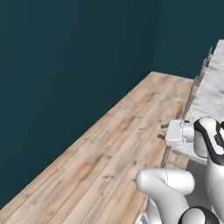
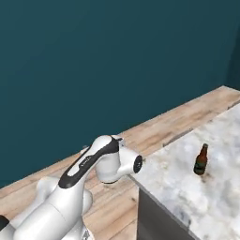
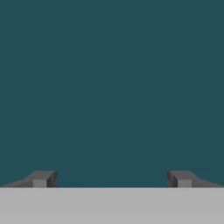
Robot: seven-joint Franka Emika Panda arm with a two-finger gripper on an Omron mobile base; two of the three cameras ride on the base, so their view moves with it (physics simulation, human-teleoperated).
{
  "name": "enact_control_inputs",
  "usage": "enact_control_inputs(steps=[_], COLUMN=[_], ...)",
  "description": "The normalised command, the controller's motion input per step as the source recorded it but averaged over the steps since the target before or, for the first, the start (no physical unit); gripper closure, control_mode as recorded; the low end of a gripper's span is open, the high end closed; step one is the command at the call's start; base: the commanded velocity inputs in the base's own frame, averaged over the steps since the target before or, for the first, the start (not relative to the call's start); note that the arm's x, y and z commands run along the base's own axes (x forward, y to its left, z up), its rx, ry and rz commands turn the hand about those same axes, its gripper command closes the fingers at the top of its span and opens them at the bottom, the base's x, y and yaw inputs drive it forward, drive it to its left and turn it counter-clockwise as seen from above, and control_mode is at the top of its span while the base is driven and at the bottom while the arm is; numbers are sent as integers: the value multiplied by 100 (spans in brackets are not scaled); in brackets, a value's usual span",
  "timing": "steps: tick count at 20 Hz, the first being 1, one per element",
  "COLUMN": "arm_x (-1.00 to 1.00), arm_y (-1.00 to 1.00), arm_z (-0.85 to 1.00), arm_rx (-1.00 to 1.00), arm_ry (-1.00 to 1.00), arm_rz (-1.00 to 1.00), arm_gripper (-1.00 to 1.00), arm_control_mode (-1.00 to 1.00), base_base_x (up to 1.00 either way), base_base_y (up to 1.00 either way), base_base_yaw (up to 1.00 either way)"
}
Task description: Place the drinks on the dining counter in a tight cluster.
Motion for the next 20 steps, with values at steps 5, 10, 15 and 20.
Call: enact_control_inputs(steps=[5,10,15,20], arm_x=[0,0,0,0], arm_y=[0,0,0,0], arm_z=[0,0,0,0], arm_rx=[0,0,0,0], arm_ry=[0,0,0,0], arm_rz=[0,0,0,0], arm_gripper=[-100,-100,-100,-100], arm_control_mode=[100,100,100,100], base_base_x=[-7,-8,-5,-2], base_base_y=[0,0,0,0], base_base_yaw=[100,100,100,100])
